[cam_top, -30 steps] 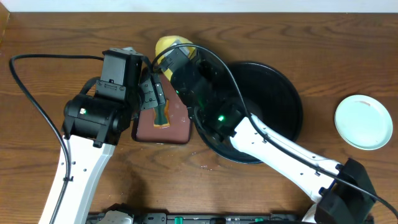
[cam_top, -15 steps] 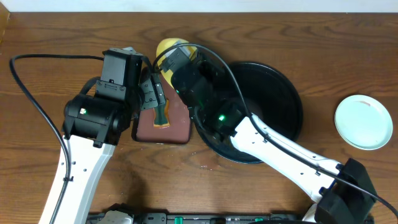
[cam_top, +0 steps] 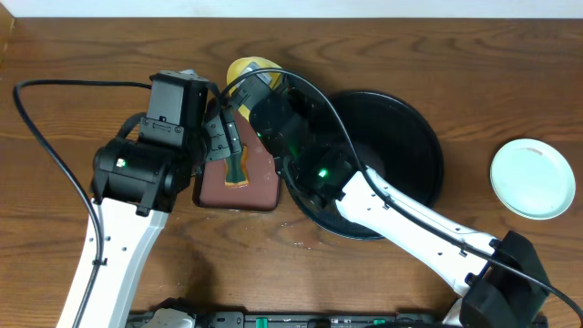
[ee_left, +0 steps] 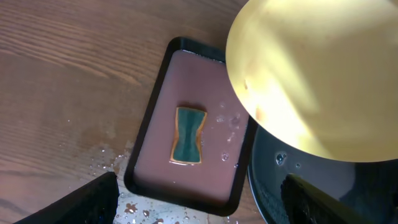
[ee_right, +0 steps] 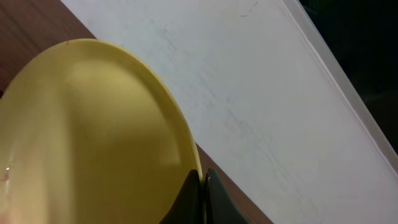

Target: Clean dirty plates on tray and stack at the side

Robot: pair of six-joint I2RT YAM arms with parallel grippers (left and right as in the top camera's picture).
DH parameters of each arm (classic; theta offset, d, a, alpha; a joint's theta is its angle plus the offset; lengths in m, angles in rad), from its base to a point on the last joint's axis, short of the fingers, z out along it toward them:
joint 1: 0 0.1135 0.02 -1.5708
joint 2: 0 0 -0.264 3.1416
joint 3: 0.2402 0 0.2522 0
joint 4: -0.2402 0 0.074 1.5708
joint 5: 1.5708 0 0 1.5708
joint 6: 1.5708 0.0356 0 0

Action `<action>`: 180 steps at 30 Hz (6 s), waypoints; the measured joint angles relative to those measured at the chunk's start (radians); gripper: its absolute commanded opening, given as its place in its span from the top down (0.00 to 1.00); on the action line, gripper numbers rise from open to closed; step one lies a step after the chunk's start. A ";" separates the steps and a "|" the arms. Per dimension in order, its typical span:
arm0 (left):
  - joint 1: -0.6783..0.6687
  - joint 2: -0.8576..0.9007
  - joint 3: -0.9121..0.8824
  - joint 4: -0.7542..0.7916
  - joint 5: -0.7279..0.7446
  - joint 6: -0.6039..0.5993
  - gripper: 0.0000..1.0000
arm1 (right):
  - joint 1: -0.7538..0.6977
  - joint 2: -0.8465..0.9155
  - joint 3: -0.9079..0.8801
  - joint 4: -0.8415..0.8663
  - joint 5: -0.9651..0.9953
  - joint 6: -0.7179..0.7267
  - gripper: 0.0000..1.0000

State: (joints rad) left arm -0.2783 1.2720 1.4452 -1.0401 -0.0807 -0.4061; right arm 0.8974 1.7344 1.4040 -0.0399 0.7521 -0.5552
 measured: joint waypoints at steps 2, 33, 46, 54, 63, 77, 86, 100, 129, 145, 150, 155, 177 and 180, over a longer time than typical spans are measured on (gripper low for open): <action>0.000 0.000 0.000 0.000 0.000 0.000 0.16 | 0.000 0.000 0.000 0.000 0.000 -0.003 0.99; 0.003 0.002 0.000 -0.011 -0.004 0.014 0.15 | -0.003 -0.002 0.009 0.011 0.030 -0.144 0.99; 0.002 0.002 0.000 0.004 0.000 0.014 0.16 | -0.307 -0.053 0.005 -0.402 -0.468 0.683 0.99; 0.002 0.002 0.000 0.004 0.000 0.014 0.15 | -0.770 -0.281 0.004 -0.570 -0.894 0.947 0.99; 0.002 0.002 0.000 0.004 0.000 0.014 0.16 | -1.401 -0.264 0.006 -0.866 -1.108 1.008 0.99; 0.002 0.002 0.000 0.004 0.001 0.014 0.16 | -1.767 0.079 0.003 -0.960 -0.928 0.945 0.99; 0.002 0.002 0.000 0.004 0.000 0.014 0.16 | -1.768 0.148 -0.001 -0.906 -0.886 0.863 0.43; 0.002 0.002 0.000 0.004 0.000 0.014 0.16 | -1.480 -0.241 -0.003 -0.868 -1.287 0.711 0.42; 0.002 0.002 0.000 0.004 0.000 0.014 0.16 | -0.823 -0.159 -0.063 -0.912 -1.139 0.616 0.01; 0.002 0.002 0.000 0.004 0.000 0.014 0.15 | -0.806 -0.595 -0.064 -1.051 -1.209 0.716 0.01; 0.002 0.002 0.000 0.004 0.000 0.014 0.16 | -0.804 -0.752 -0.087 -1.023 -1.092 0.690 0.01; 0.003 0.002 0.000 0.003 0.000 0.014 0.16 | -0.797 -0.986 -0.292 -0.750 -0.969 0.628 0.01; 0.002 0.002 0.000 0.004 0.001 0.014 0.16 | -0.797 -1.719 -1.288 -0.121 -0.758 0.588 0.01; 0.002 0.002 0.000 0.004 0.001 0.014 0.16 | -0.797 -1.722 -1.361 -0.005 -0.755 0.588 0.01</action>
State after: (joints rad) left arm -0.2760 1.2736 1.4452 -1.0363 -0.0799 -0.3923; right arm 0.1005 0.0120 0.0425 -0.0452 -0.0025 0.0326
